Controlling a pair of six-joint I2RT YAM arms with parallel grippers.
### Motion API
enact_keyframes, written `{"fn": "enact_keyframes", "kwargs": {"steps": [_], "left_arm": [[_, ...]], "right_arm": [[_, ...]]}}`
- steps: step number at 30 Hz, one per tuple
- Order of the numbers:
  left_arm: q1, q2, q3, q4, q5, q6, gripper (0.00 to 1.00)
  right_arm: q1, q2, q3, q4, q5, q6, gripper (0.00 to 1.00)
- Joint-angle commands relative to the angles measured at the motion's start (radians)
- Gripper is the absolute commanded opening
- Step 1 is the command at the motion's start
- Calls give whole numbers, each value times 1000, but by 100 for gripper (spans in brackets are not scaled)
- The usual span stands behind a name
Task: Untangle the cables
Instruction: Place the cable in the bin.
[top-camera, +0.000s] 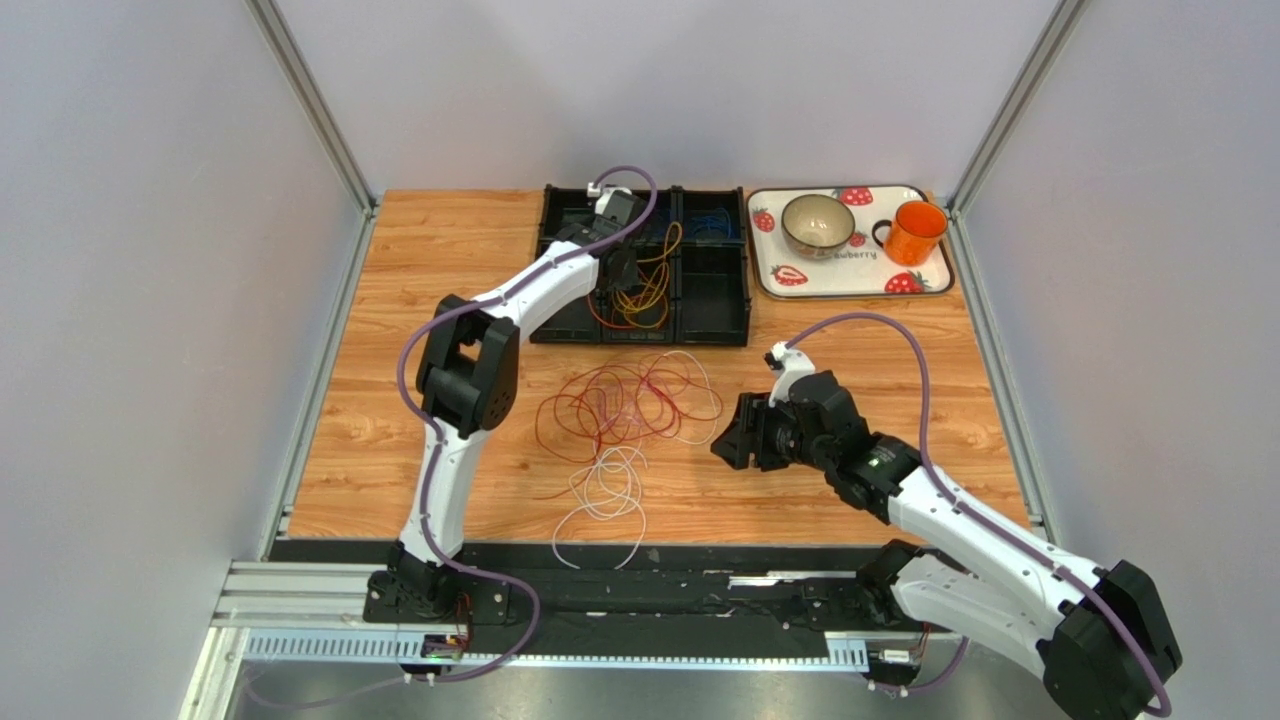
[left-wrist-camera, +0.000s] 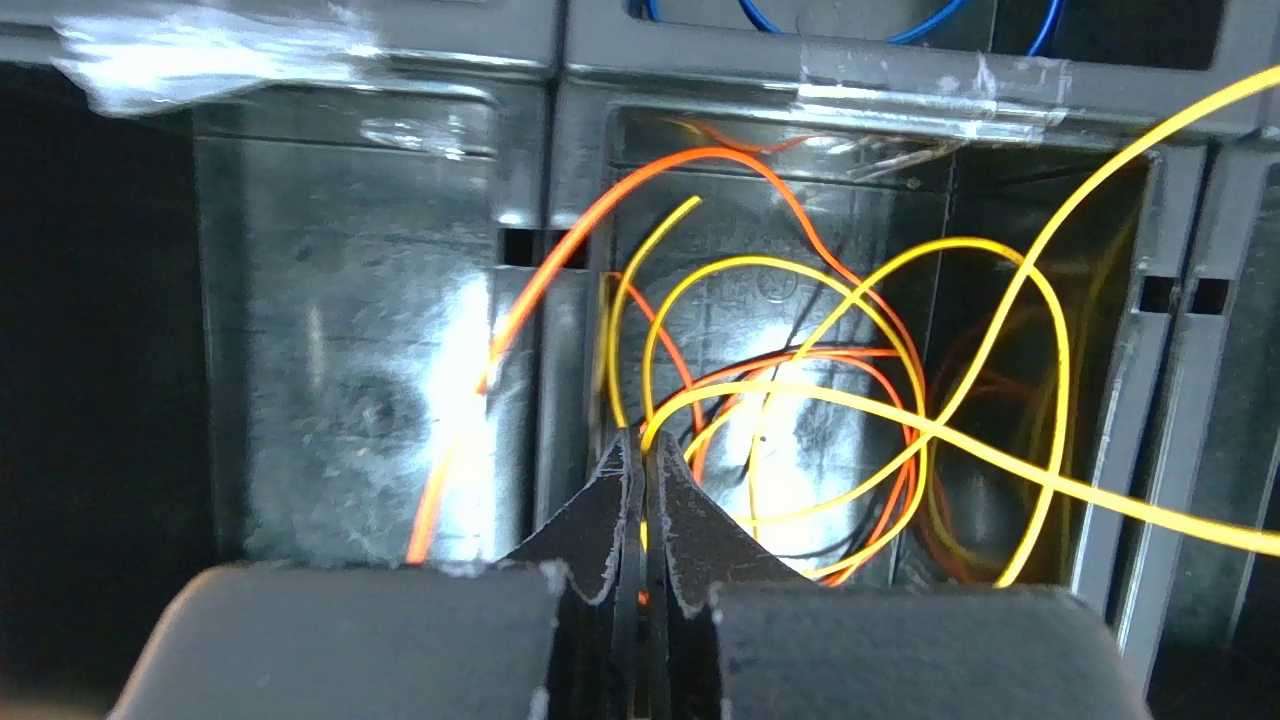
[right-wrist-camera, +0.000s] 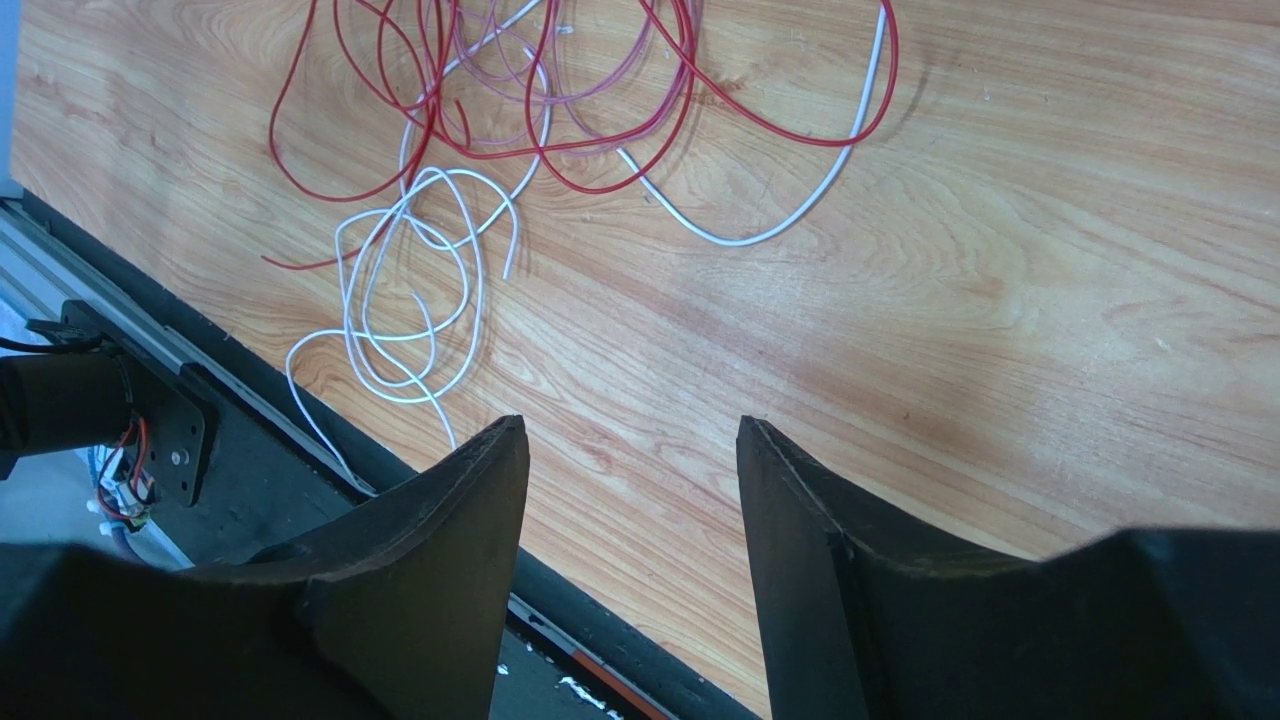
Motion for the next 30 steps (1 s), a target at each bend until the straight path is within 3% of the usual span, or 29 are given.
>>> {"fn": "enact_keyframes", "kwargs": {"steps": [1,4,7,8,14,30], "left_arm": [[0,5,10,50,5,30,0],[3,0,2,64,13,43,0],[3,-33,-29,114,51,68,10],[3,-44,-30,118,59,70,22],[3,-115,-78,127,68,40,38],[3,-406,-203,69,136,-7,50]], "right_arm": [[0,23,24,13,-2,-23,57],[0,41,29,19,-7,-20,57],[0,55,33,29,-12,-16,57],[1,58,38,30,-12,-16,57],[0,63,55,18,-12,-5,57],[0,75,234,-86,99,-34,57]]}}
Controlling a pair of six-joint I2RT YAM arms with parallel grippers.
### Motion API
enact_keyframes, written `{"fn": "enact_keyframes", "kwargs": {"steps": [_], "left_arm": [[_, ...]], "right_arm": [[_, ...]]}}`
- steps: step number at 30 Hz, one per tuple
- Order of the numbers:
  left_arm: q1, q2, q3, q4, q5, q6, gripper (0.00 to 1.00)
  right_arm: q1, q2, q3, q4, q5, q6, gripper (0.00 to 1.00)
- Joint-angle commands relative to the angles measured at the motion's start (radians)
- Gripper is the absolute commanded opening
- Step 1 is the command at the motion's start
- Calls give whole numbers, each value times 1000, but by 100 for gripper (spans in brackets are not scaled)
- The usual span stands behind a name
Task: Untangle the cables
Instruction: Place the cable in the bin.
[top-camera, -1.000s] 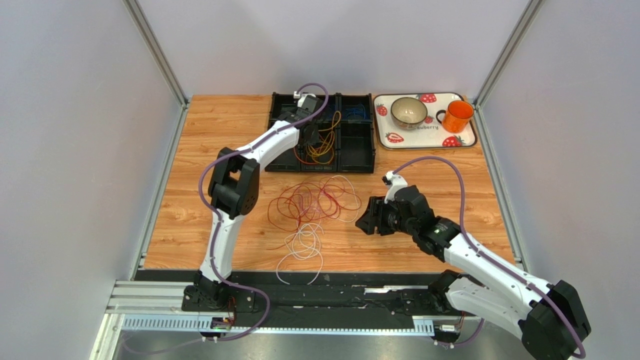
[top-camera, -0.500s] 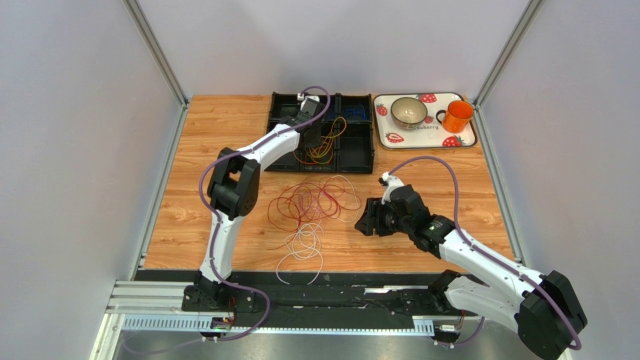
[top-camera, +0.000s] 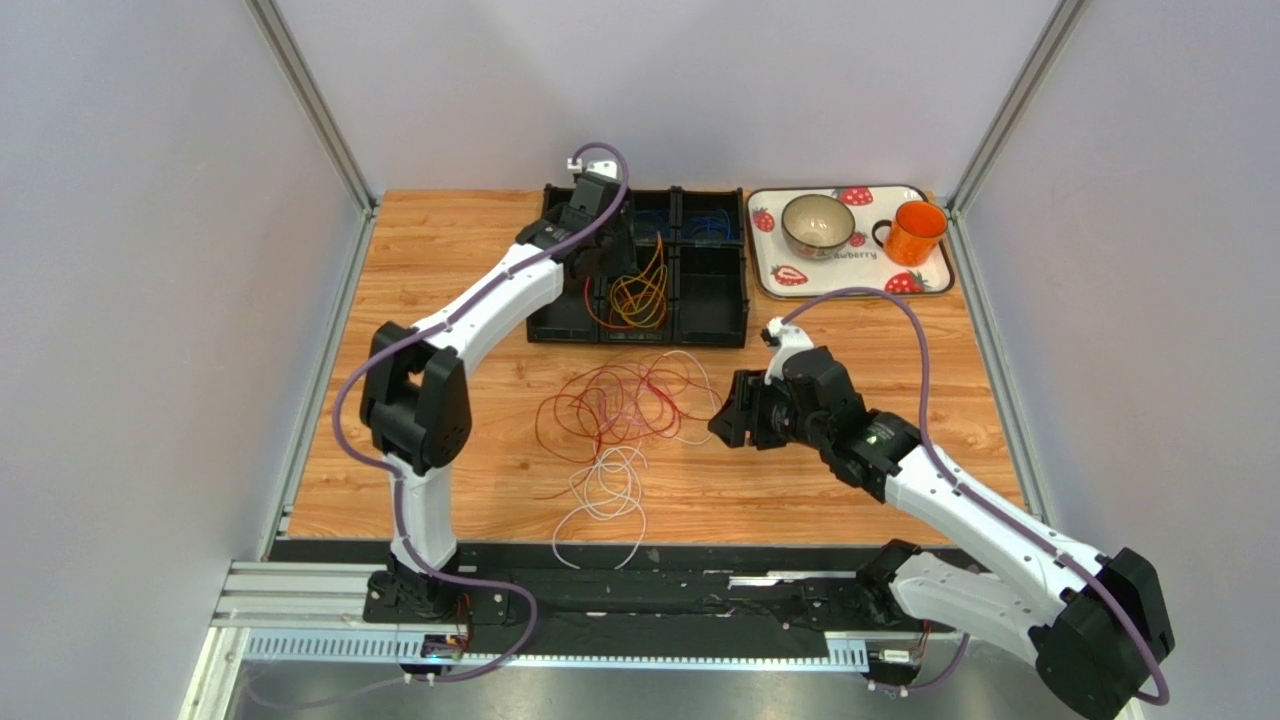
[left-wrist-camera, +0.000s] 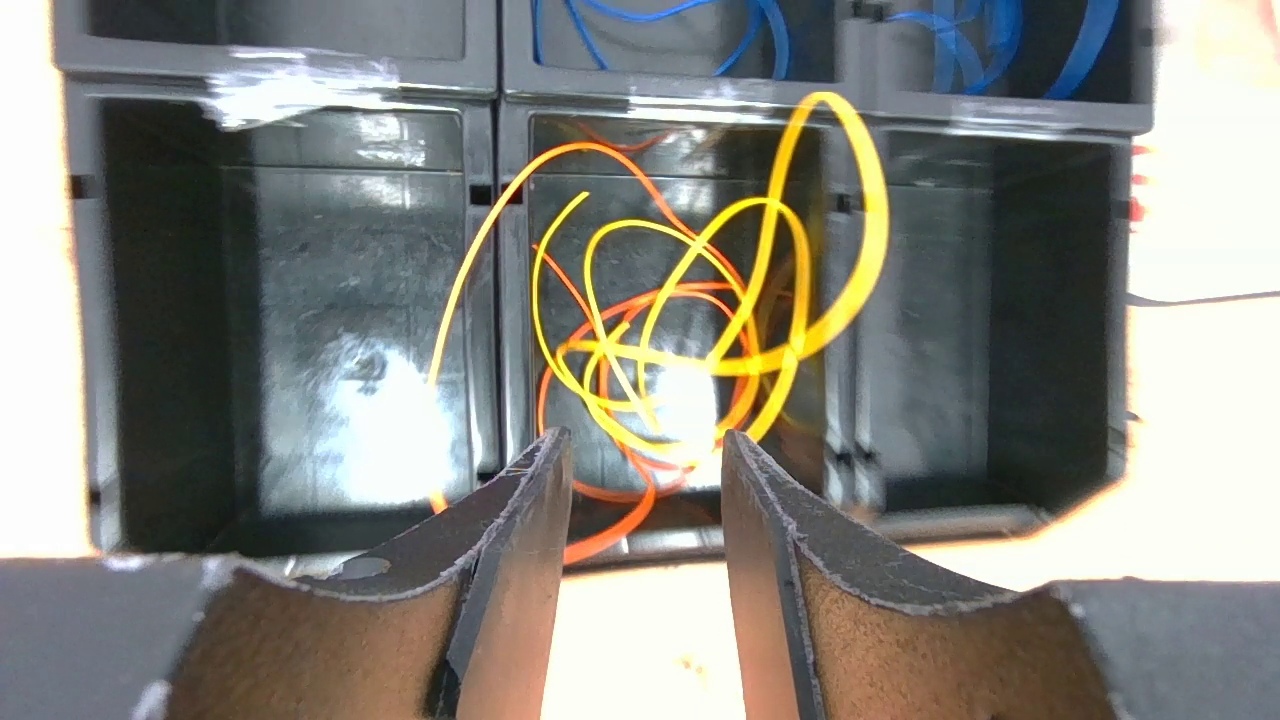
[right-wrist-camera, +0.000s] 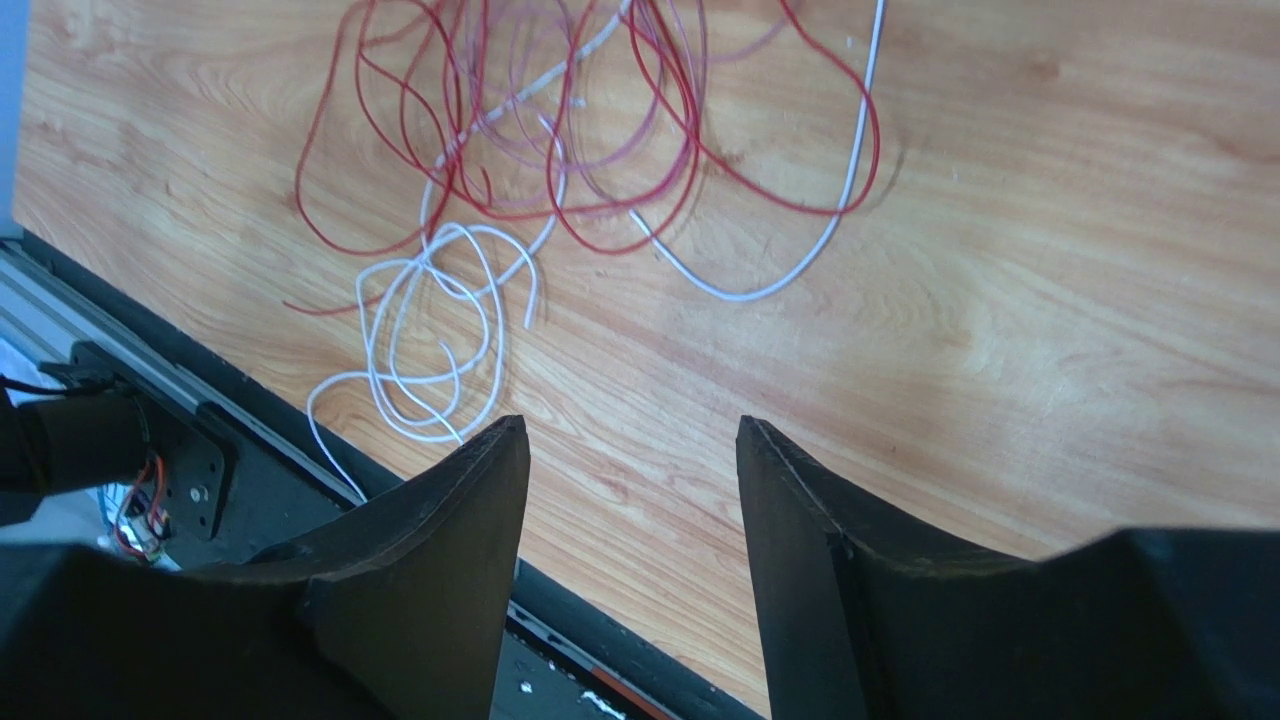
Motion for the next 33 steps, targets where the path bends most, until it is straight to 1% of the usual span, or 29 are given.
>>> {"fn": "enact_keyframes", "kwargs": {"steps": [1,3,4,6,7,8,12,13,15,16,18,21,23,24,25,27,28,30,31,33], "left_arm": [[1,-205,-71,-18,22,-13,51],[1,-264,-115,-35,27,-3,52],[1,-323,-164,-40,28,5,51],[1,-388,-226,-51,17,17,52],[1,-444,-293,-49,16,22,52],[1,-471,-325,-49,20,24,53],[1,-593,-522,-28,60,-7,52],[1,-641,-606,-16,71,-15,52],[-2,-681,-675,1,97,-32,51],[-12,-718,-736,4,96,-38,51],[-45,-758,-811,11,76,-61,51],[-89,-787,-873,11,63,-88,51],[-98,-807,-893,-15,77,-111,50],[-106,-842,-892,-41,95,-116,49],[-111,-866,-884,-119,97,-119,49],[-120,-931,-861,-198,91,-102,49],[-120,-1004,-853,-266,79,-93,50],[-118,-1086,-802,-351,16,-62,52],[-120,-1104,-781,-423,-4,-52,52],[-120,-1150,-751,-453,-38,-32,53]], "right_arm": [[0,35,129,-12,64,-20,57],[0,62,179,-14,81,-27,57],[0,94,195,-17,86,-27,57],[0,128,235,-15,85,-27,57],[1,148,244,-17,81,-28,57],[0,180,253,-15,77,-22,57],[1,254,250,12,43,4,56],[3,266,247,29,35,12,56],[7,314,244,39,5,30,56],[12,334,249,46,-4,32,55],[27,387,262,43,-15,26,55],[44,453,298,42,-35,22,55],[49,490,337,49,-95,16,54],[50,507,357,48,-115,13,54],[54,541,373,51,-135,9,54],[54,570,416,62,-193,9,54],[54,604,428,68,-207,7,54],[57,636,472,74,-230,4,54],[57,668,491,74,-230,3,54],[57,708,546,75,-227,-1,54]]}}
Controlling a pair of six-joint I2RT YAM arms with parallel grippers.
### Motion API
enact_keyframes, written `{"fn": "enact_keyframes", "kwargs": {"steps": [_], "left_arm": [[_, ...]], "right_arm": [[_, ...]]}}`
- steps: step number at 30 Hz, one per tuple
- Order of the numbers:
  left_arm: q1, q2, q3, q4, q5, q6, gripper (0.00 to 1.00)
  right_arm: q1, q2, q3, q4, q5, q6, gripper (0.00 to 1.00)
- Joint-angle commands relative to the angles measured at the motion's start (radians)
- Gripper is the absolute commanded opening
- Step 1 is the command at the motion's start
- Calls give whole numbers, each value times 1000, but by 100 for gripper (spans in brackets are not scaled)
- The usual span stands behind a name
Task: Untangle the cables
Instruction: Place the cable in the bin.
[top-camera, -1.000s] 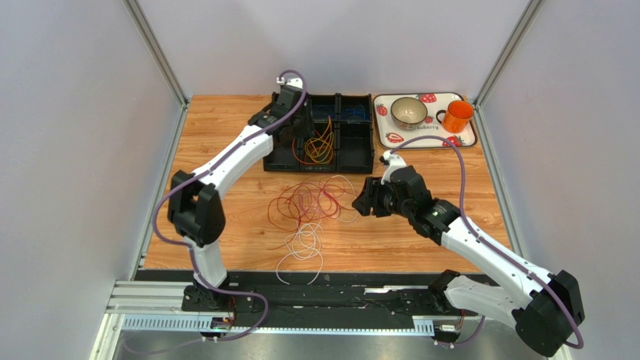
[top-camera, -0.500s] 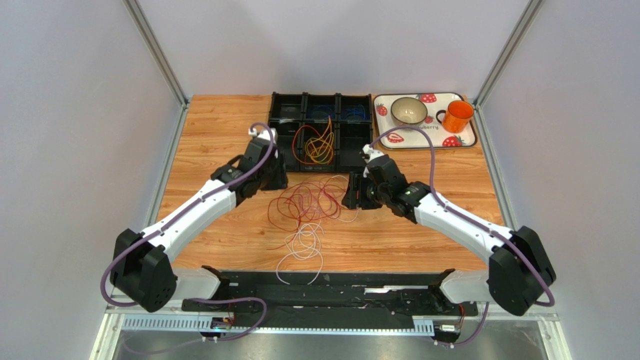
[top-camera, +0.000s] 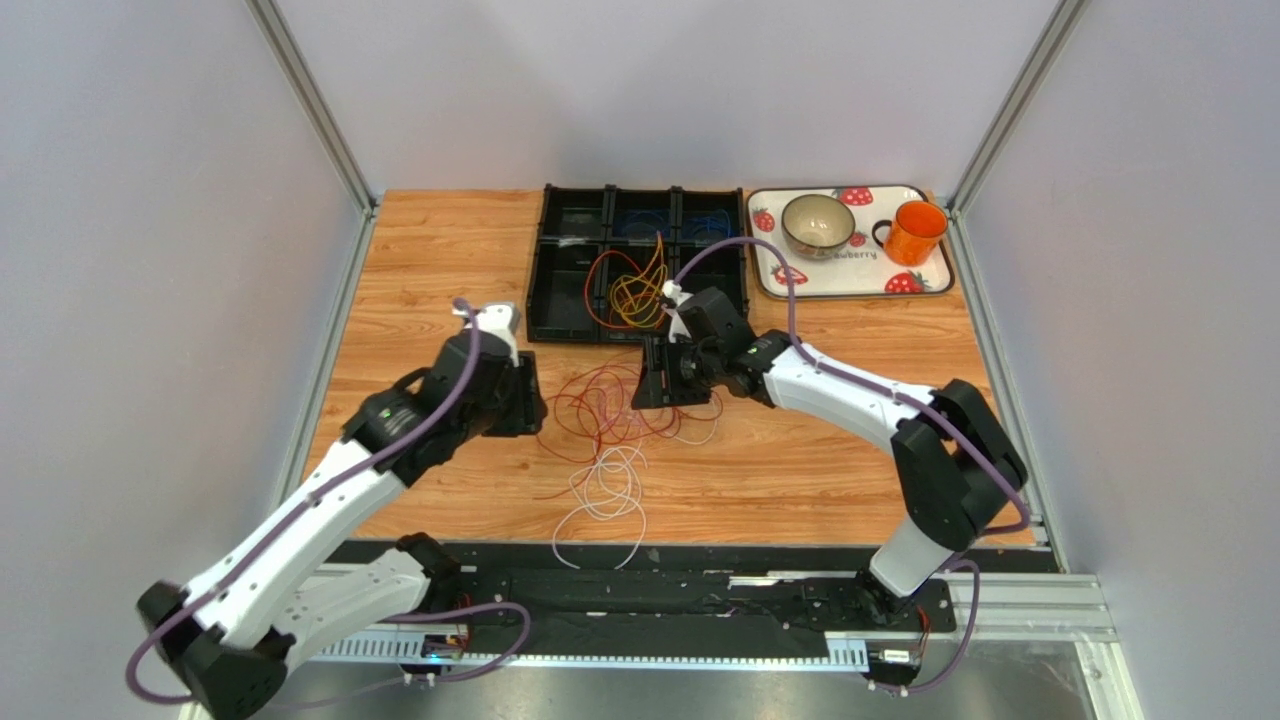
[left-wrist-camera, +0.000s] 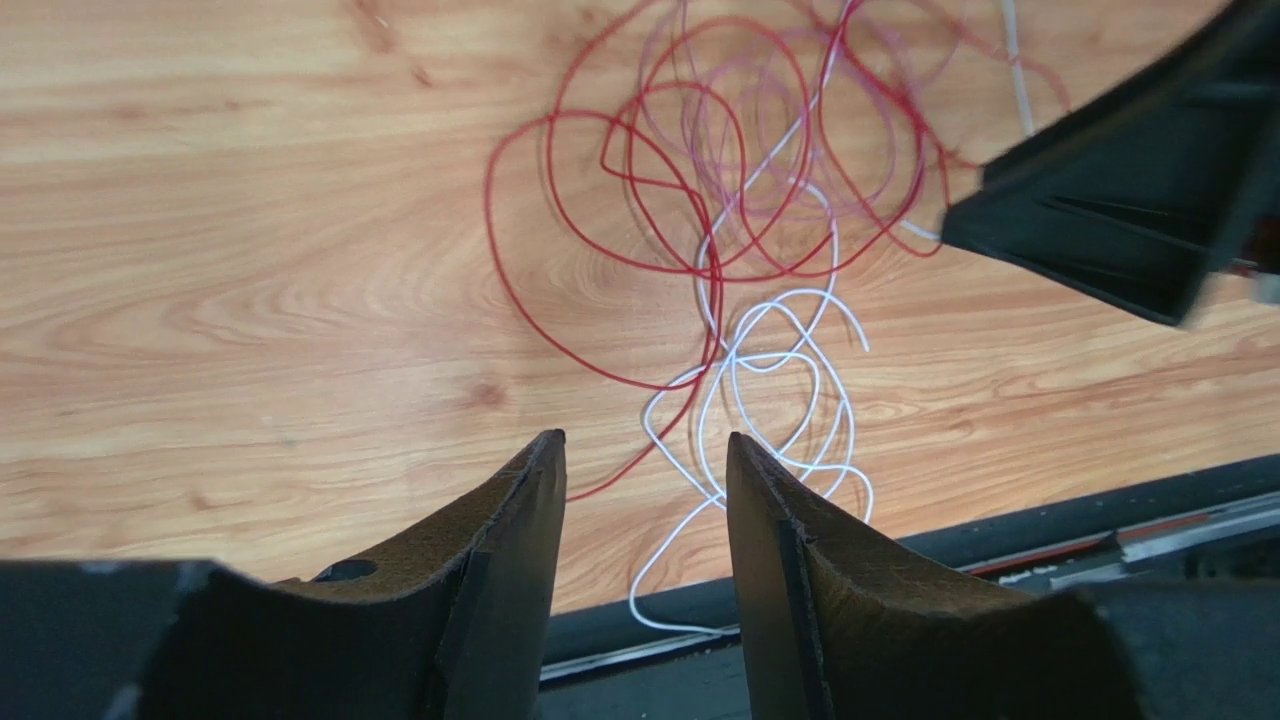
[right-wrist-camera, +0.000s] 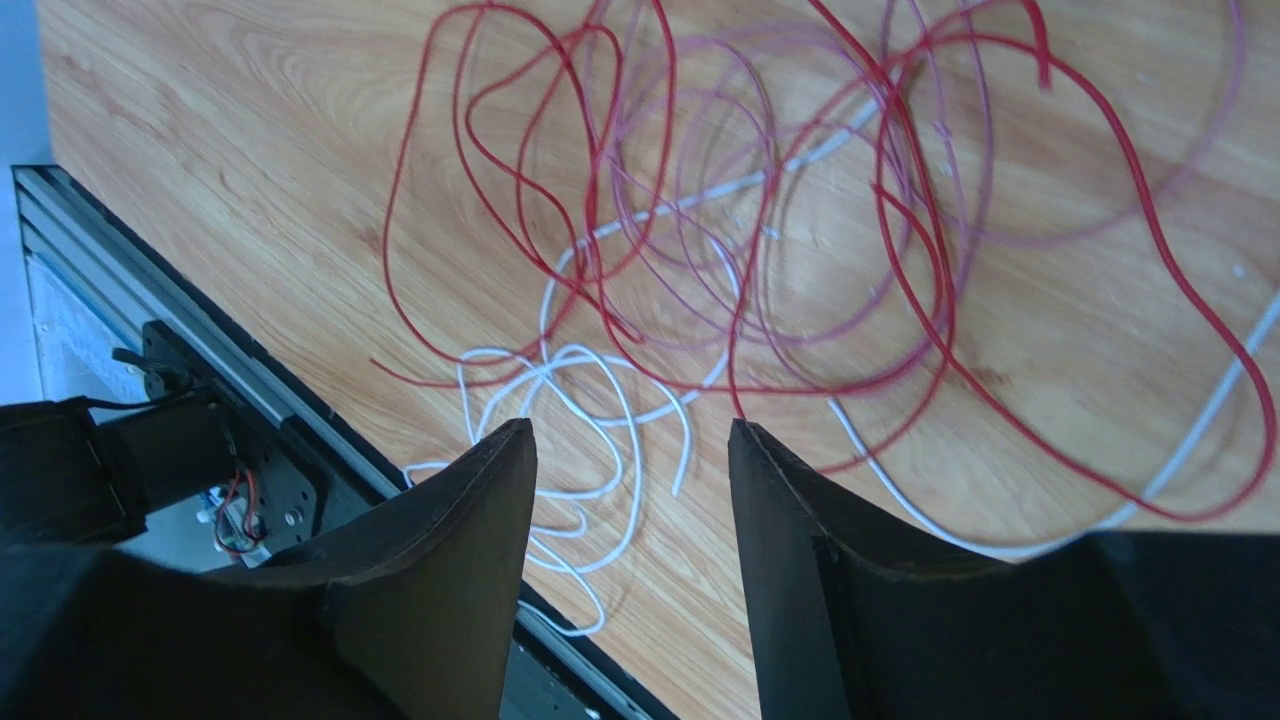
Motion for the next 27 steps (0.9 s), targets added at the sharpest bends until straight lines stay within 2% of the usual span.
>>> {"fn": "enact_keyframes", "kwargs": {"steps": [1,10,16,21,23,25,27], "left_arm": [[-2,-112,107,-175,-81,51,53],[-4,-161,90,-142,-37,80,53],[-4,-164,89,-139,-37,78,52],[-4,-165,86,-134,-35,75,52],[-4,-164,81,-128,-37,72,52],[-2,-159,78,-122,-46,62,52],[-4,-146,66,-108,-54,33,52]], "right_arm": [[6,81,122,46,-50,-19,54],[6,287,325,-3,3,-55,52],[7,359,357,-17,26,-48,46],[10,382,357,-19,27,-56,29],[12,374,346,-20,23,-61,12],[12,351,342,-20,19,-70,0],[12,287,356,-57,19,-84,0]]}}
